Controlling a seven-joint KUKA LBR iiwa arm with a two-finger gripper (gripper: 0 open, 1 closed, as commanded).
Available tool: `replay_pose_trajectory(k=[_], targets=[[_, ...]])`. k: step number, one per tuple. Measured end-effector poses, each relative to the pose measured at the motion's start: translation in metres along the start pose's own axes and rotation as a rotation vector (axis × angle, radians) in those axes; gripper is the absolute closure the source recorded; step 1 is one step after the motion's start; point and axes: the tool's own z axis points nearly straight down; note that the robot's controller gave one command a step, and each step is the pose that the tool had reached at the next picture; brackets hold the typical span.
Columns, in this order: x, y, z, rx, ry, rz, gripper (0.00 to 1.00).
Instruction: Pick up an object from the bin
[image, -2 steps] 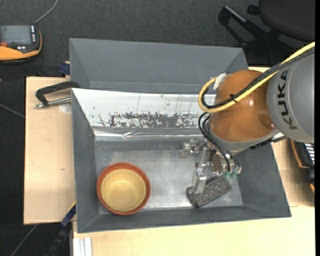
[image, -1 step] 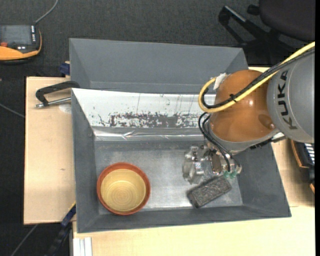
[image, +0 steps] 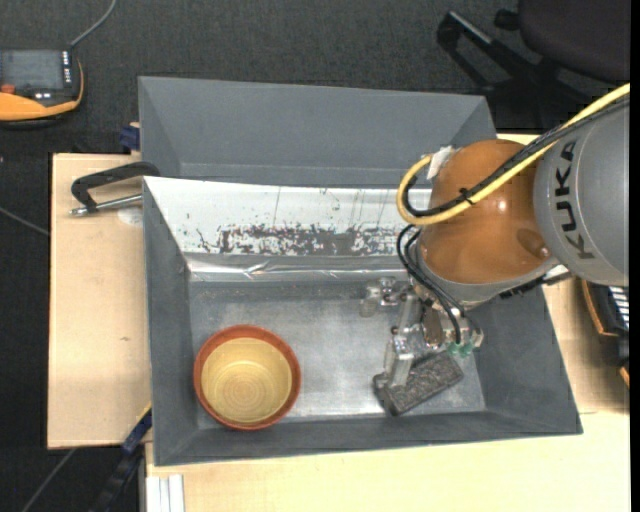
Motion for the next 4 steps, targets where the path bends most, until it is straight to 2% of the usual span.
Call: replay_pose_trajectory(k=[1,2,3,4], targets=[[0.0,0.0,0.0,0.0,0.0,0.0,1.0],[0.0,0.0,0.0,0.0,0.0,0.0,0.0],[-0.024,0.06,-0.053,-0.002,-0.012,-0.289,0.0],[-0.021,0.129,0.035,-0.006,-0.007,-0.363,0.0]])
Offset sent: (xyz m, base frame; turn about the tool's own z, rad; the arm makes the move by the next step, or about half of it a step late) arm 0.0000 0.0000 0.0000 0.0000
